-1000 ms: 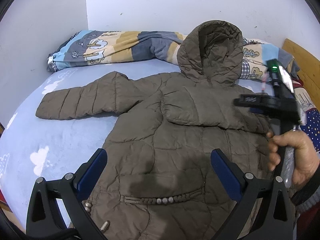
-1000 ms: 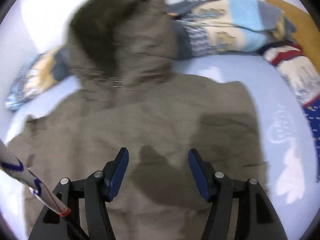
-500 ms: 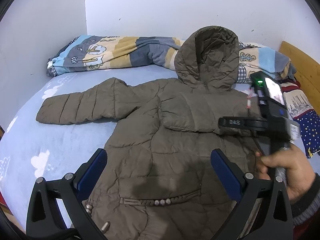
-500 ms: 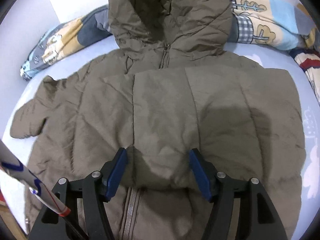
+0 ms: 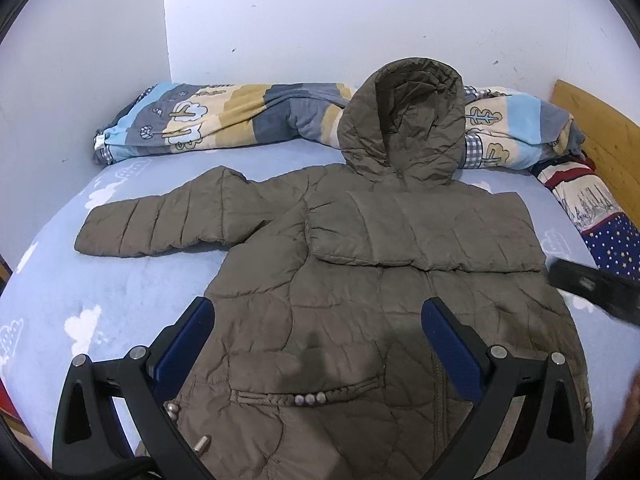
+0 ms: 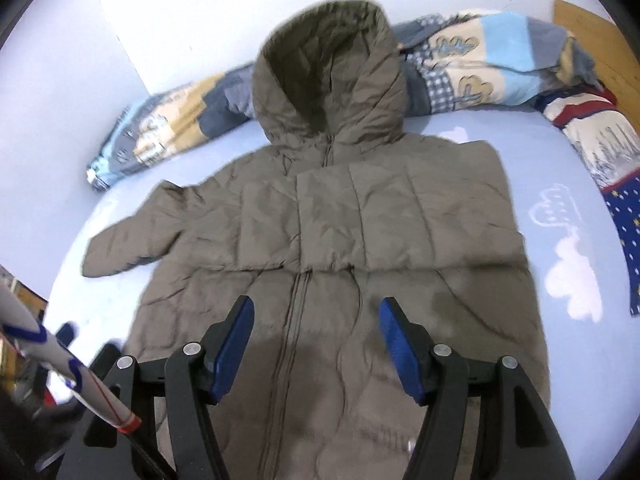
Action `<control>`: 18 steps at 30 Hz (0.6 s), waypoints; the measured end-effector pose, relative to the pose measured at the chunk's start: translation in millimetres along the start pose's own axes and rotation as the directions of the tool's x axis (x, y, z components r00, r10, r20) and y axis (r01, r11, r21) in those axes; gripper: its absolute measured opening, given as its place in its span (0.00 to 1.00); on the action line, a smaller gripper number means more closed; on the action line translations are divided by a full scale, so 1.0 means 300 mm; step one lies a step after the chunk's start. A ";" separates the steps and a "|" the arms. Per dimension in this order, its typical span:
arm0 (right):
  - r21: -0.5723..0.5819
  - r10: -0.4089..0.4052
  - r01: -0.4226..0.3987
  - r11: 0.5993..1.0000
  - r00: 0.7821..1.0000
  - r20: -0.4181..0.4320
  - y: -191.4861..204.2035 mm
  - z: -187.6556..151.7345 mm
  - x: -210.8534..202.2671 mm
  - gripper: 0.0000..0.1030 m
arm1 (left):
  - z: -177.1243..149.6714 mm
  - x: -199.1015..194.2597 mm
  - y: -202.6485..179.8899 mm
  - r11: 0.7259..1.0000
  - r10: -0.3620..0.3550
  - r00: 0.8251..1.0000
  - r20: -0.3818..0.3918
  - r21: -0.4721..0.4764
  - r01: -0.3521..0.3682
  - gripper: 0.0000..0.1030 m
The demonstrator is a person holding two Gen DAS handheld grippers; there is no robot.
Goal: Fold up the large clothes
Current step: 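Lay the sleeve flat on the jacket, open the right tool and withdraw, then move the left tool to the other sleeve cuff of the jacket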
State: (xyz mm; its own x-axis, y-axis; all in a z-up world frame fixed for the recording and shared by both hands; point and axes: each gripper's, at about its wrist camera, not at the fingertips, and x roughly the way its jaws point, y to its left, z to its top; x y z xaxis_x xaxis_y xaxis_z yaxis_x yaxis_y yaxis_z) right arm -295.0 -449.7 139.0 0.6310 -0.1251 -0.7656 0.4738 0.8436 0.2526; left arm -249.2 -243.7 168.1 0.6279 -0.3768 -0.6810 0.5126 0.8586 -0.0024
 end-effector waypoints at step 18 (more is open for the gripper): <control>-0.052 -0.046 0.046 0.998 0.999 0.003 -0.015 -0.201 -0.092 0.71 | -0.048 0.019 -0.027 0.997 0.077 0.997 -0.025 0.021 -0.077 1.00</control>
State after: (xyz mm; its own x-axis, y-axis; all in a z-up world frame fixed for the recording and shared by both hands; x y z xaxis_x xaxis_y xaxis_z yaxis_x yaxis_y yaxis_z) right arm -351.5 -418.7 123.3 0.6101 -0.1651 -0.7749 0.4696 0.8631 0.1857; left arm -258.3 -247.7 153.7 0.6508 -0.3002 -0.6974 0.4748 0.8776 0.0653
